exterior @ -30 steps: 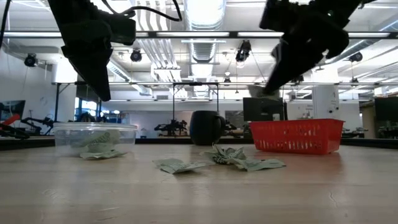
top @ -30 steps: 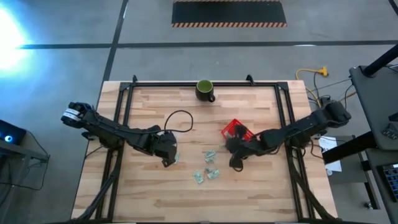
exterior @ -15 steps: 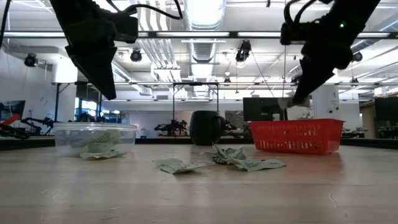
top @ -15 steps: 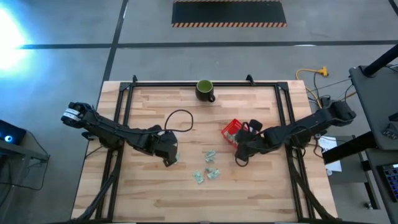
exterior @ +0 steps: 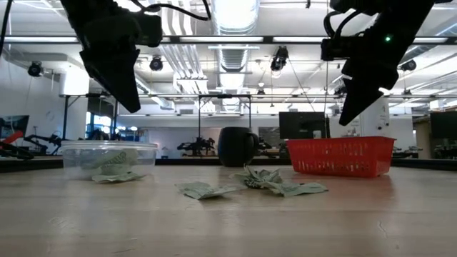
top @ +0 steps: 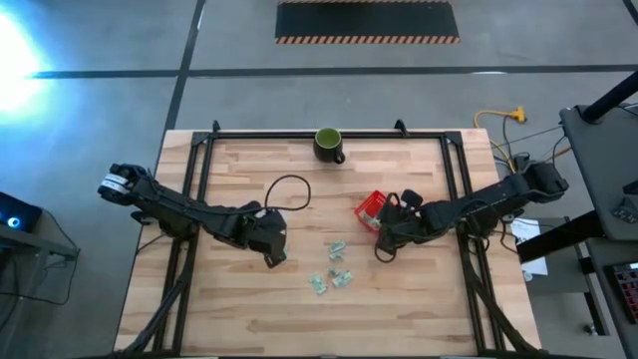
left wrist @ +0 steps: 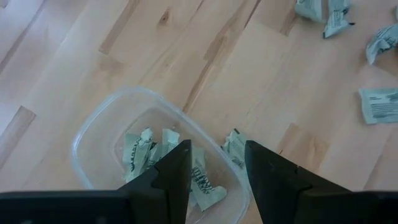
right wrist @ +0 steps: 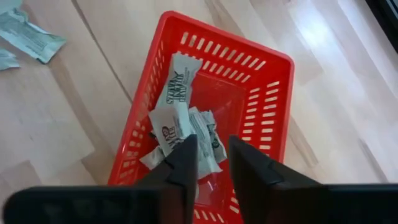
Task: Pick and place items into bin
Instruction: Put the stevia packet into the transparent bin
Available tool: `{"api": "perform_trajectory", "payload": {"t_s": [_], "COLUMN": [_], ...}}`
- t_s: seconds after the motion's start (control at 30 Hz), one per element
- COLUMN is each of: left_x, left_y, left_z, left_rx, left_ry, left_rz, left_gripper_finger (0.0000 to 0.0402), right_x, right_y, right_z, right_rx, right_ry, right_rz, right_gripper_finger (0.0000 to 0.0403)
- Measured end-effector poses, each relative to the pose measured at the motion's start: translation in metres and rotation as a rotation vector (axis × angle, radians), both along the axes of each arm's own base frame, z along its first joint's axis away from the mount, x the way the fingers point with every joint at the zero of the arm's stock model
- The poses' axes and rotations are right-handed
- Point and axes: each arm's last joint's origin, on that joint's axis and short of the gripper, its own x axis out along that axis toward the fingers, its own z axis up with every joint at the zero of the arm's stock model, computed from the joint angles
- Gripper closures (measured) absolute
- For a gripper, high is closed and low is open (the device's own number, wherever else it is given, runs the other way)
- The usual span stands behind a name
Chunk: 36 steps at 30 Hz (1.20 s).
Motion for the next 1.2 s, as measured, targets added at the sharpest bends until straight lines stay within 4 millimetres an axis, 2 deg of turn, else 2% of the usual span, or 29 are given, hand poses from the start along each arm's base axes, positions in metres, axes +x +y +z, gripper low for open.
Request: {"api": "perform_trajectory", "payload": {"t_s": [0.17,0.3,0.53,0.67,0.8,1.0,1.2], "left_x": [0.005,0.018,0.036,0.040,0.047,0.060,0.072], "left_y": [-0.002,-0.006,-0.011,-0.012,-0.015,-0.031,-0.043], "left_z": [0.002,0.009,0.021,0.018,0.008,-0.021,-0.048], "left_rx": [-0.003,0.015,0.106,0.140,0.096,-0.134,-0.212], "left_ry": [-0.045,-0.174,-0.348,-0.348,-0.318,-0.260,-0.218], "left_rz": [-0.028,-0.134,-0.312,-0.361,-0.434,-0.671,-0.736], "left_gripper_finger": [0.0269,0.0269,0.0269,0.0269,0.0269,0.0269,0.0269], "right_x": [0.000,0.003,0.012,0.019,0.025,0.028,0.028], "right_y": [-0.002,0.001,0.007,0.014,0.020,0.029,0.032], "right_z": [0.000,0.004,0.010,0.013,0.016,0.020,0.019], "right_rx": [0.001,0.017,0.089,0.152,0.185,0.194,0.200], "right_ry": [-0.002,-0.024,-0.105,-0.164,-0.230,-0.286,-0.278], "right_rz": [-0.009,0.036,0.151,0.220,0.292,0.369,0.383], "right_gripper_finger": [0.0285,0.0263,0.0256,0.0263,0.0266,0.0270,0.0278]}}
